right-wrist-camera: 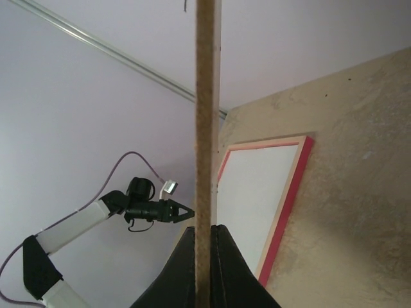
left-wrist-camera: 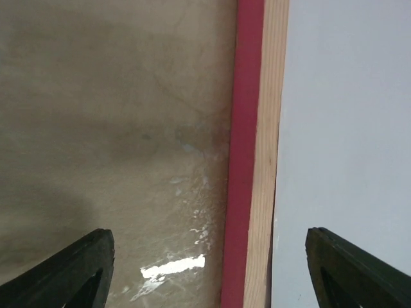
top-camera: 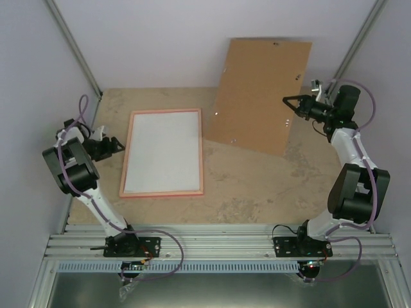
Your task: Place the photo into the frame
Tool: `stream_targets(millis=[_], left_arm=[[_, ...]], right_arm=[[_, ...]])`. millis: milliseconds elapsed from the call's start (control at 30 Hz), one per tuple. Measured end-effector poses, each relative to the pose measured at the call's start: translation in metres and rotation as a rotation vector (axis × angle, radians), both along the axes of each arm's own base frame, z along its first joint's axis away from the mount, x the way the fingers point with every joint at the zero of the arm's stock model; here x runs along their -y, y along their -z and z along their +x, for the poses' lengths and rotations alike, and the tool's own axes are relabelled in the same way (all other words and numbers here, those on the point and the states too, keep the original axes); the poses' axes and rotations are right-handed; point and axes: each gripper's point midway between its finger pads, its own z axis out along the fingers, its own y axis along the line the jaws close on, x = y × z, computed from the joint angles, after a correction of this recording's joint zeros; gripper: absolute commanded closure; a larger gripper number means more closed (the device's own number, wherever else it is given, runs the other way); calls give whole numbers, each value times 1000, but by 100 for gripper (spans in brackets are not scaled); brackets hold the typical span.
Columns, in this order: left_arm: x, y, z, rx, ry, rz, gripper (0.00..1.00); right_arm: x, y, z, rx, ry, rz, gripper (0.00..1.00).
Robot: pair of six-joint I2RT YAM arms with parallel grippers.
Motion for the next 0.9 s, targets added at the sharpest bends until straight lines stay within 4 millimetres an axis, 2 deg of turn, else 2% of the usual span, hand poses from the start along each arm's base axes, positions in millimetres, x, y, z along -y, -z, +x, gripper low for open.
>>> stream_targets(millis=[100, 233, 400, 500, 733, 800, 900], left_arm=[[10, 13, -6, -34, 48, -43, 26], [28, 15, -9, -30, 110, -84, 36], [69, 18, -12, -20, 215, -119, 42], [102, 19, -12, -12, 288, -127, 46], [198, 20, -10, 25, 501, -111, 45], [216, 19, -8, 38, 533, -109, 41], [222, 17, -2, 53, 522, -103, 36]], right_arm=[[2, 3, -1, -6, 3, -5, 99], [9, 4, 0, -5, 18, -11, 99], [15, 4, 1, 5, 29, -18, 99], [16, 6, 0, 3, 30, -22, 99], [16, 13, -3, -9, 26, -37, 100], [16, 14, -4, -13, 24, -41, 99], [17, 15, -6, -16, 25, -46, 99]])
